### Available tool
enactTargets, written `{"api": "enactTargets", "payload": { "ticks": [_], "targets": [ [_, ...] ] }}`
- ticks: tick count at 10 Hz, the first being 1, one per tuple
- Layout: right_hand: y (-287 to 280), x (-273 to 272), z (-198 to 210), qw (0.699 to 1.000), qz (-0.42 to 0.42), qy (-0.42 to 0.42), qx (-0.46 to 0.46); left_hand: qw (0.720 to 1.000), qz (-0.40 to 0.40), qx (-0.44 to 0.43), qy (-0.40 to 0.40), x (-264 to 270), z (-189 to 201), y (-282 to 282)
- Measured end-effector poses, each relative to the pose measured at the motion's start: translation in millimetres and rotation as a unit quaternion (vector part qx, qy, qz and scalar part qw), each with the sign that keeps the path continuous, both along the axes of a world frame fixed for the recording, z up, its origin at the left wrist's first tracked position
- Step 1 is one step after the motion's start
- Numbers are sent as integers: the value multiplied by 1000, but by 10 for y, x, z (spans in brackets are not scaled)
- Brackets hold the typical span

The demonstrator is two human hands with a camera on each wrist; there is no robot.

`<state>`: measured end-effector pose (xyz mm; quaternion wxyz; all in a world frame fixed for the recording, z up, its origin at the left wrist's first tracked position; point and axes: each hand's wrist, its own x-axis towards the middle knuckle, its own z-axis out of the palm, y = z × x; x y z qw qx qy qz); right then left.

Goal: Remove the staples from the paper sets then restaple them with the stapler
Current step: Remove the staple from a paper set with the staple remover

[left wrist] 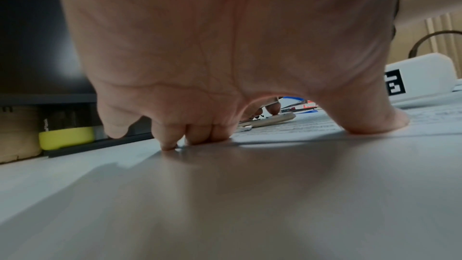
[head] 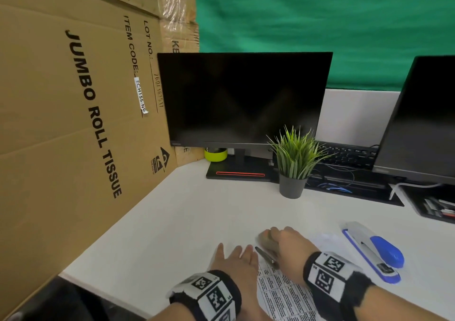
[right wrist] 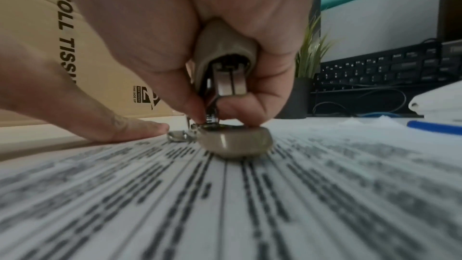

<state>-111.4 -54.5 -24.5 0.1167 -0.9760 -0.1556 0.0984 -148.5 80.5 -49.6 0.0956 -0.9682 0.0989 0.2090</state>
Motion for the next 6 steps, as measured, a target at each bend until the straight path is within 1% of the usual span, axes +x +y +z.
{"api": "enactTargets", "payload": {
  "ticks": [1,2,3,4,5,6],
  "targets": [
    [91,47,-14,1000,-23,1,18,1000,-11,17,2,7,-1,1],
    [238,183,-22,998,-56,1,43,1000,-11,12,-15,1,-17,4],
    [247,333,10,993,-87,-15,75,1000,-19,2,-24,-25,-7,27],
    [10,312,87,990,-93,-8,106,999,-11,-27,-42,-79,-41,87],
    [-278,192,89,992,-28,2,125,994,11,-80,-76,-129,-119,154],
    [-385,44,76,992,46,-10,118,996,21,-56,-69,-157,-122,157]
  ]
}}
